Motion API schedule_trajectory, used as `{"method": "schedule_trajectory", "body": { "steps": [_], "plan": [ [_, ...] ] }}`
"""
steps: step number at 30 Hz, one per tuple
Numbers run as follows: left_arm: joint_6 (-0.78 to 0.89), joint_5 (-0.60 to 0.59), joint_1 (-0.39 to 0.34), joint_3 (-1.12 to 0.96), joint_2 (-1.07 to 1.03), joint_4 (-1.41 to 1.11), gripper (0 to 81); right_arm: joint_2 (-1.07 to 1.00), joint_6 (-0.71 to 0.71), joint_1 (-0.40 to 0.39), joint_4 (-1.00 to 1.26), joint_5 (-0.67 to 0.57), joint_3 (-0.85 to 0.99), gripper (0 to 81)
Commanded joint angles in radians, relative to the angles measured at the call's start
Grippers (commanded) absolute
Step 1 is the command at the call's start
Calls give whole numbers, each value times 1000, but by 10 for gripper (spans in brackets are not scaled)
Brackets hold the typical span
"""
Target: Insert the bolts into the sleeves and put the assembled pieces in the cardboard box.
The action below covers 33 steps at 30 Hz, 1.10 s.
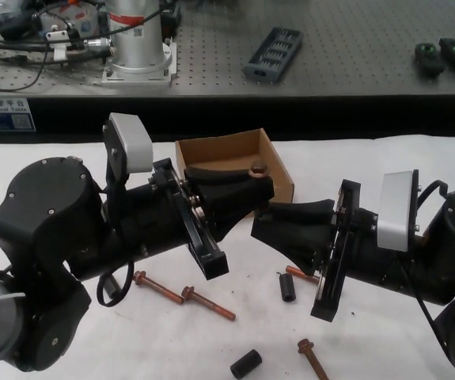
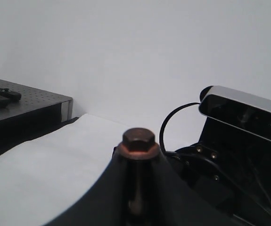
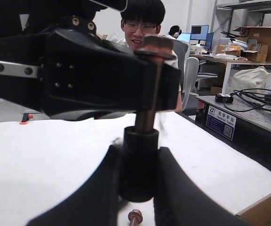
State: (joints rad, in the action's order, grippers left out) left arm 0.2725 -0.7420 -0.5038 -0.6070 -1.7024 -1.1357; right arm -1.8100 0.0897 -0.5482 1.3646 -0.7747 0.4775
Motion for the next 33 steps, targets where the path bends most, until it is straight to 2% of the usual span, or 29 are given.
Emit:
{"method": "schedule_trajectory", "body": {
  "steps": [1, 11, 13, 17, 19, 25, 29, 33],
  "plan": [
    [-20, -13, 3, -12, -2, 15, 6, -4, 30, -2, 41, 32, 8, 54],
    [-40, -2, 3, -12, -2, 34, 6, -4, 30, -2, 41, 32, 8, 54],
    [-40, 21, 3, -12, -2, 34, 68, -4, 30, -2, 41, 32, 8, 54],
    [-32, 27, 3, -12, -2, 32, 293, -4, 30, -2, 41, 32, 8, 54],
    [-22, 27, 3, -12, -2, 15, 359, -4, 30, -2, 41, 32, 8, 54],
    [6, 27, 3, -12, -2, -44, 304, -4, 30, -2, 41, 32, 8, 54],
    [70, 25, 14, -12, -2, -80, 319, -4, 30, -2, 41, 32, 8, 54],
    [202, 19, 42, -9, 6, -174, 342, -4, 30, 0, 41, 41, 8, 54]
  ]
}}
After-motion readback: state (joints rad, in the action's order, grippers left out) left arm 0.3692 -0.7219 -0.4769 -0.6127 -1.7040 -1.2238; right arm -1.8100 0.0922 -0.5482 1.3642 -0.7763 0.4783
